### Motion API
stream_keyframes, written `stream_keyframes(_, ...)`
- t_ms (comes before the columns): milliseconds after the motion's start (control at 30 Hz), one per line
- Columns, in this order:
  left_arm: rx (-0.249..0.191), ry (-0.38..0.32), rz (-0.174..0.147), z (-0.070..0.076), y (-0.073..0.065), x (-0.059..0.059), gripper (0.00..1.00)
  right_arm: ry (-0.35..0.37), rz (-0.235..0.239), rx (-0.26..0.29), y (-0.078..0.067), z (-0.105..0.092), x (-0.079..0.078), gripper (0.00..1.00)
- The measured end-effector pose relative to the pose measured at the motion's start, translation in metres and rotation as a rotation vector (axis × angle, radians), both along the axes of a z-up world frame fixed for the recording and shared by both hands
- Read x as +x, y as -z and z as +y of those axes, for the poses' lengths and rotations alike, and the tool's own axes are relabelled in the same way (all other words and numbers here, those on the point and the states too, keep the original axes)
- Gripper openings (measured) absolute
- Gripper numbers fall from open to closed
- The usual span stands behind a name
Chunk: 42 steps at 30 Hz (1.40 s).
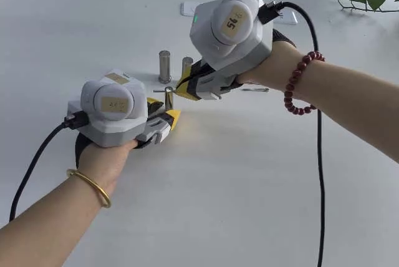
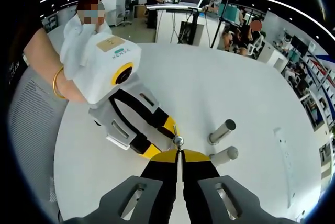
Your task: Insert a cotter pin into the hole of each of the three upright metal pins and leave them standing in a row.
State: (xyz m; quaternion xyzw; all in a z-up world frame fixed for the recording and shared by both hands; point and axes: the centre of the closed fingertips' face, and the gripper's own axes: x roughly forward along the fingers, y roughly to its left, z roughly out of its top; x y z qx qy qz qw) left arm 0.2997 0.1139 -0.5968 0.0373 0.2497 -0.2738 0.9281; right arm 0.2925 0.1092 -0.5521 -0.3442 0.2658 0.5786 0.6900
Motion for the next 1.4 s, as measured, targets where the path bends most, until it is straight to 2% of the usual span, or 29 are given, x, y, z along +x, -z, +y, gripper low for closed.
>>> stream_keyframes(167,0.0,0.0,-0.003,0.001,-0.002,-0.001,0.28,0.016,0.024,0.024,-0.001,0.001,0.0,0.0)
stream_keyframes(533,0.008,-0.012,0.005,0.005,-0.001,-0.002,0.38,0.02,0.023,0.029,-0.002,0.001,0.0,0.01)
stream_keyframes(733,-0.008,-0.029,0.005,0.009,-0.007,-0.004,0.45,0.03,0.037,0.058,-0.01,0.001,0.001,0.07)
stream_keyframes(900,-0.032,-0.023,-0.02,0.008,-0.02,-0.007,0.52,0.092,0.04,0.102,-0.02,-0.004,0.008,0.12)
stream_keyframes(1000,-0.047,-0.025,-0.023,0.007,-0.025,-0.008,0.56,0.132,0.04,0.126,-0.022,-0.007,0.013,0.13)
stream_keyframes(1067,-0.091,-0.039,-0.015,0.007,-0.03,-0.009,0.6,0.158,0.031,0.133,-0.023,-0.01,0.018,0.14)
stream_keyframes(1167,-0.09,-0.038,-0.011,0.008,-0.032,-0.011,0.64,0.195,0.025,0.157,-0.025,-0.011,0.024,0.15)
stream_keyframes(1200,-0.086,-0.034,-0.015,0.009,-0.033,-0.013,0.65,0.214,0.026,0.173,-0.026,-0.011,0.032,0.16)
stream_keyframes(1400,-0.083,-0.032,-0.028,0.012,-0.042,-0.019,0.74,0.29,0.002,0.247,-0.026,-0.011,0.049,0.2)
